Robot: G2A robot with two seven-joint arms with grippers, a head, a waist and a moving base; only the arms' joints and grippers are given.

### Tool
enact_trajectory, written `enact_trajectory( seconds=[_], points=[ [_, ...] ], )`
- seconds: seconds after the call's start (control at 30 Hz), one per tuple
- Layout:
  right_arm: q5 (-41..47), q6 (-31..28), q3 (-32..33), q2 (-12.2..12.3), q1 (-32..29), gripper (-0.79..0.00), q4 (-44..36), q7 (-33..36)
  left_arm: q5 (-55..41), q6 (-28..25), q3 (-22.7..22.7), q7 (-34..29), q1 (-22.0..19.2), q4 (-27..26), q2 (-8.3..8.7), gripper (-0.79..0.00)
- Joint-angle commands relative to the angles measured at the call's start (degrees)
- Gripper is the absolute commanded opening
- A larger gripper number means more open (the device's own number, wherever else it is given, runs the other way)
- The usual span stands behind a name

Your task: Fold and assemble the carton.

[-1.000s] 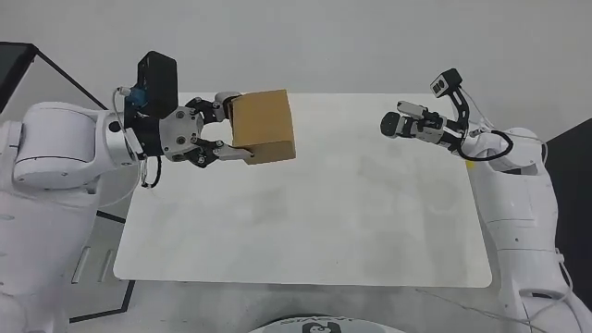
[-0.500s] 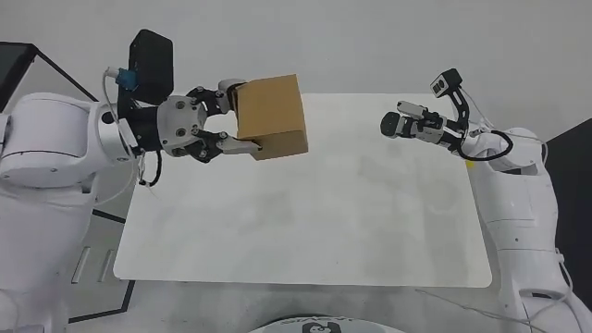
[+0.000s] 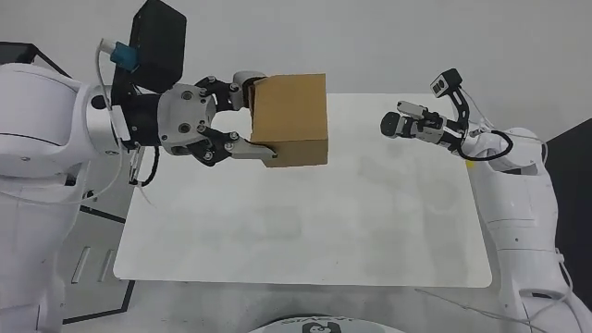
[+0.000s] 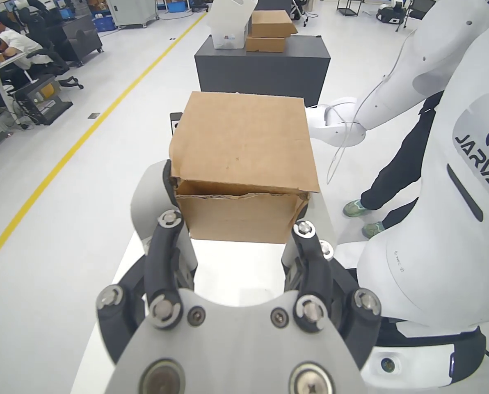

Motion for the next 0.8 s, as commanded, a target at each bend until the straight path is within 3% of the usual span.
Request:
enact_trajectory(
  seconds=[0.0,0.3,0.4,0.6,0.77],
  points=[
    [0.0,0.0,0.0,0.0,0.0,0.000,0.0,0.0,-0.1,0.3,-0.1,1.0,0.3,0.1,-0.04,-0.785],
    [0.0,0.0,0.0,0.0,0.0,0.000,0.0,0.0,-0.6,-11.0,-1.0,14.8,7.1,2.8,-0.58,-0.785],
    [0.0,0.0,0.0,0.0,0.0,0.000,0.0,0.0,1.0,-11.9,-1.1,19.8,9.3,2.9,-0.94,-0.785],
    [0.0,0.0,0.0,0.0,0.0,0.000,0.0,0.0,1.0,-11.9,-1.1,19.8,9.3,2.9,-0.94,-0.785],
    [0.0,0.0,0.0,0.0,0.0,0.000,0.0,0.0,-4.8,-13.8,1.1,26.1,12.5,2.1,-1.46,-0.785]
  ],
)
